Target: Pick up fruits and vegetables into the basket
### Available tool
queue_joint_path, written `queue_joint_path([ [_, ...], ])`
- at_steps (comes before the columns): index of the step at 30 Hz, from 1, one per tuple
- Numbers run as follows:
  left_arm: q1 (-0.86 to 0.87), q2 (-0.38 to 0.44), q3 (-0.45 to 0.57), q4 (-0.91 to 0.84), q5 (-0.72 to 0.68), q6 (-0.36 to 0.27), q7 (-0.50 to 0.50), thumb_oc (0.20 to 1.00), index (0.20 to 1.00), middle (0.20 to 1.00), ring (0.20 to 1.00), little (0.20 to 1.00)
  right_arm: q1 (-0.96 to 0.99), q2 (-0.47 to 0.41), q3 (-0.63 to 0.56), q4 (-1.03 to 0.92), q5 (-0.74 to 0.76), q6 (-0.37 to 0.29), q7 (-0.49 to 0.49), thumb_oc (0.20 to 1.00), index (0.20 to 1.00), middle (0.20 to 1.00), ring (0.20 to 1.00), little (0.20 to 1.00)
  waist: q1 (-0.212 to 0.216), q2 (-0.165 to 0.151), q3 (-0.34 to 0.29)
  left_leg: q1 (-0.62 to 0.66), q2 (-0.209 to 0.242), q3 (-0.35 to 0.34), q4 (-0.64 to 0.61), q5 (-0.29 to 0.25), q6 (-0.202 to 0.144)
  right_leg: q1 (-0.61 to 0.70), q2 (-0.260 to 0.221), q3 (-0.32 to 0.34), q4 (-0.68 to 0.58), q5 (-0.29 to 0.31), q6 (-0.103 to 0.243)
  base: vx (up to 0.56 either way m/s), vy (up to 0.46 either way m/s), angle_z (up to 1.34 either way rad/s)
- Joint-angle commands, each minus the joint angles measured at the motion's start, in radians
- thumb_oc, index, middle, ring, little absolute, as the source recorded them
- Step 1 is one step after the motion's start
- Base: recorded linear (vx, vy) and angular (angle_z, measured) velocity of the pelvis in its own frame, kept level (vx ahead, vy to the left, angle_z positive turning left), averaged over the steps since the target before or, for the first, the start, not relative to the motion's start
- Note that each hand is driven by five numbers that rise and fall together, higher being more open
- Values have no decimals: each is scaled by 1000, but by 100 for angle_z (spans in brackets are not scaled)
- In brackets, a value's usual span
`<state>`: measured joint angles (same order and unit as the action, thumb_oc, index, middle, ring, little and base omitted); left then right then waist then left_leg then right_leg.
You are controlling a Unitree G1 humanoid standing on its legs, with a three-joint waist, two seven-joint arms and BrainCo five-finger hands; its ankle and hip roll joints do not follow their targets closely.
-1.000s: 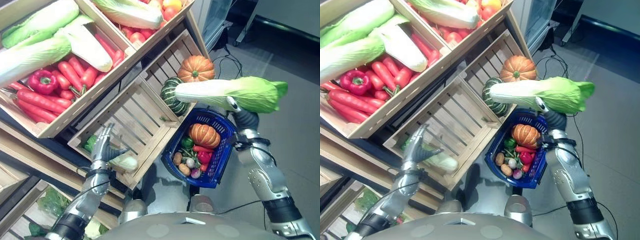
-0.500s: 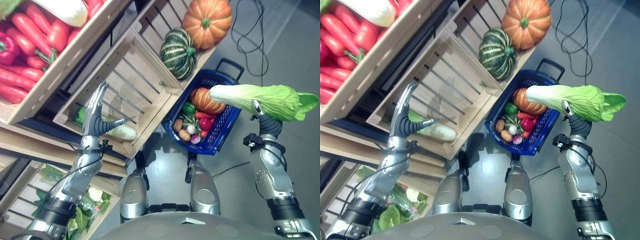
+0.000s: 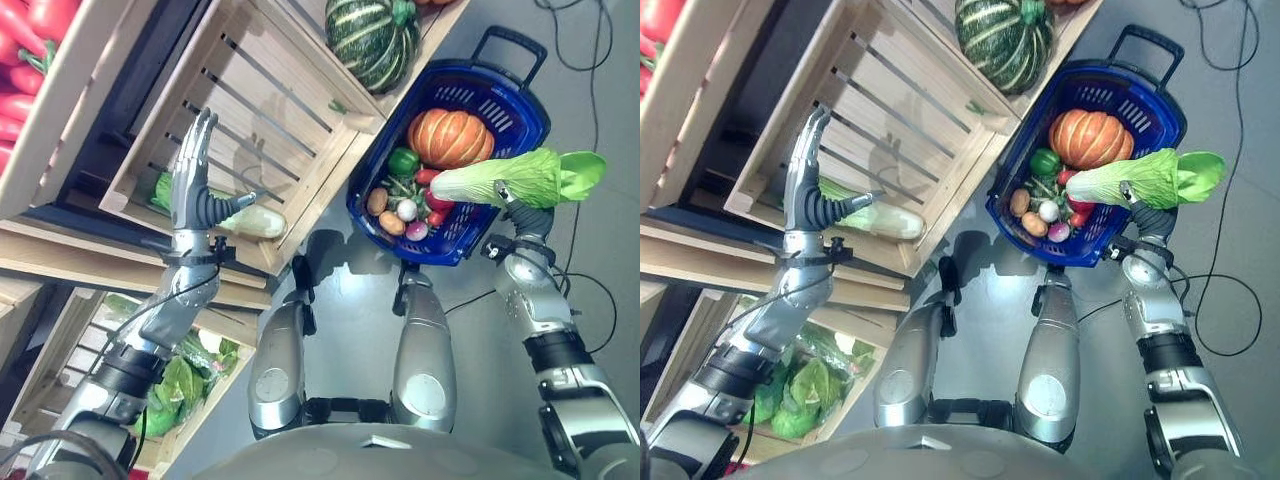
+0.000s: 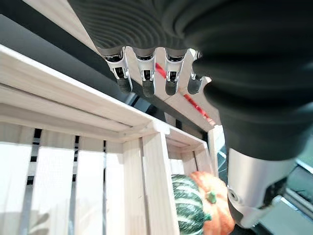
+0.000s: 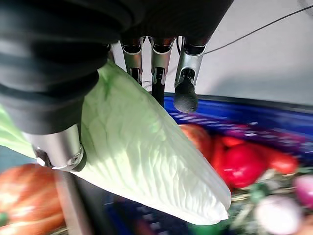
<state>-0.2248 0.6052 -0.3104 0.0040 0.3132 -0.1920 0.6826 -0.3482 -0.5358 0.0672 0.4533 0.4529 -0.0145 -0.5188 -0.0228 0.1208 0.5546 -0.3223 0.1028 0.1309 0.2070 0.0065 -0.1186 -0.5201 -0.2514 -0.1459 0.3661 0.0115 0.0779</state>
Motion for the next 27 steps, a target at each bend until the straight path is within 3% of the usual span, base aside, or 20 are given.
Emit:
queue_joint_path([
  [1, -11, 5, -14, -45, 15, 14, 50, 1000, 1000, 1000, 1000, 1000, -61, -81, 19, 7, 30, 10, -2, 200, 200, 200, 200, 200, -2, 67, -35, -128, -2, -6, 98, -43, 30, -32, -1, -13, 149, -168, 1, -39, -34, -2],
  [12, -69, 33, -39, -42, 28, 48, 80, 1000, 1000, 1000, 1000, 1000, -299, -182, 45, 309, 93, 70, 48, 200, 200, 200, 200, 200, 47, 123, -35, -310, -32, -8, 186, -52, 48, -234, -19, 2, 265, -192, -12, -17, -33, 7],
  [13, -66, 40, -45, -40, 26, 45, 83, 1000, 1000, 1000, 1000, 1000, -315, -191, 47, 341, 109, 75, 62, 200, 200, 200, 200, 200, 51, 127, -35, -310, -40, -19, 208, -80, 43, -236, -19, 17, 291, -222, -6, -6, -34, 9],
  [14, -71, 46, -41, -41, 23, 43, 83, 1000, 1000, 1000, 1000, 1000, -336, -201, 48, 359, 121, 80, 73, 200, 200, 200, 200, 200, 56, 133, -35, -343, -39, -12, 211, -58, 51, -268, -21, 6, 292, -200, -17, 64, -57, 11],
  [16, -65, 60, -45, -49, 24, 39, 83, 1000, 1000, 1000, 1000, 1000, -364, -215, 63, 412, 163, 102, 106, 200, 200, 200, 200, 200, 65, 140, -35, -359, -49, -25, 245, -91, 50, -284, -20, 23, 331, -237, -13, 35, -54, 11],
  [23, -75, 96, -39, -68, 43, 49, 73, 1000, 1000, 1000, 1000, 1000, -421, -243, 68, 529, 206, 139, 190, 200, 200, 200, 200, 200, 87, 151, -35, -428, -55, -41, 293, -103, 66, -355, -25, 28, 384, -249, -19, -3, -52, 8],
  [27, -88, 149, -37, -80, 86, 60, 98, 1000, 1000, 1000, 1000, 1000, -461, -262, 82, 637, 252, 177, 298, 200, 200, 200, 200, 200, 109, 158, -35, -486, -56, -58, 327, -106, 81, -411, -29, 32, 431, -259, -22, -11, -77, 12],
])
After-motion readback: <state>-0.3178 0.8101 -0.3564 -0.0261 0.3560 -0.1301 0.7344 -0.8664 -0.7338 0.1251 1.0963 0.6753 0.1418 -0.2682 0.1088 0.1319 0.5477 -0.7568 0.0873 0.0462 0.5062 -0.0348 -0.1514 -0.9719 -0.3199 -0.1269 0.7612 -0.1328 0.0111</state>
